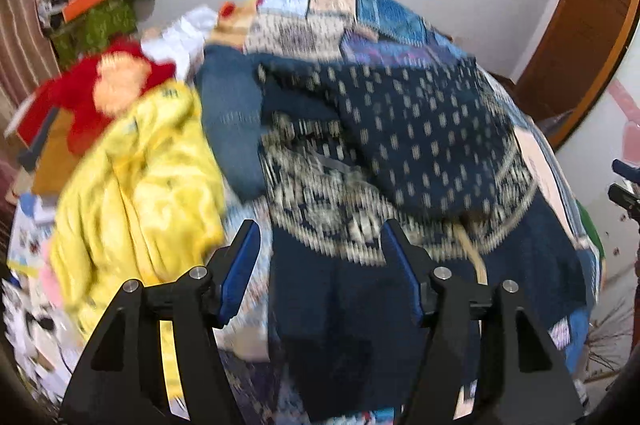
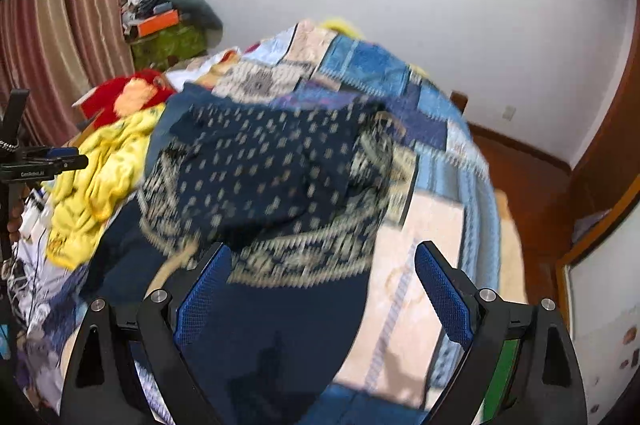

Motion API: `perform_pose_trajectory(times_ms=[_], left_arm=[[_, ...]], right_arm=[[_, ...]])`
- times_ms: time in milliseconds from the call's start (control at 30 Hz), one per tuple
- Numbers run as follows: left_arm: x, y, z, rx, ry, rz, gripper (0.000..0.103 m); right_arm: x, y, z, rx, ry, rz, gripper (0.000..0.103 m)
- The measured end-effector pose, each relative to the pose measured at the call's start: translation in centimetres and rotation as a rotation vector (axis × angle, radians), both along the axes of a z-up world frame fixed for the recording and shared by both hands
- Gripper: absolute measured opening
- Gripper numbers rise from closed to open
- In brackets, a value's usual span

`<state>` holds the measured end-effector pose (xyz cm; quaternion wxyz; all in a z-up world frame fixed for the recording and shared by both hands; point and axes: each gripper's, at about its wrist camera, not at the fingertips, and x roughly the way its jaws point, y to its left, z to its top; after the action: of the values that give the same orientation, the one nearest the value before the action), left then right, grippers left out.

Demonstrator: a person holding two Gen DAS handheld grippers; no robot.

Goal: Fold large clothes

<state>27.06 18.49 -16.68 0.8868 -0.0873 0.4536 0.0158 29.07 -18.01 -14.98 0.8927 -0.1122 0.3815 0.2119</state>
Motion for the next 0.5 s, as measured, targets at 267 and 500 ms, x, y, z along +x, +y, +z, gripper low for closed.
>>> perform_pose_trajectory(times_ms=[267,500], left_arm=[[-5.3,0.1,-8.1,-0.186,0.156,0.007,0.062],[-7.5,1.5,-13.4,-0.389,0.247,0.087,0.062]], right_arm=[[-2.9,-2.3,-7.4,0.11,0.254,-0.022,0.092],[-3.7,-4.4,-10.8,0.242,0.36,-0.077,0.081]])
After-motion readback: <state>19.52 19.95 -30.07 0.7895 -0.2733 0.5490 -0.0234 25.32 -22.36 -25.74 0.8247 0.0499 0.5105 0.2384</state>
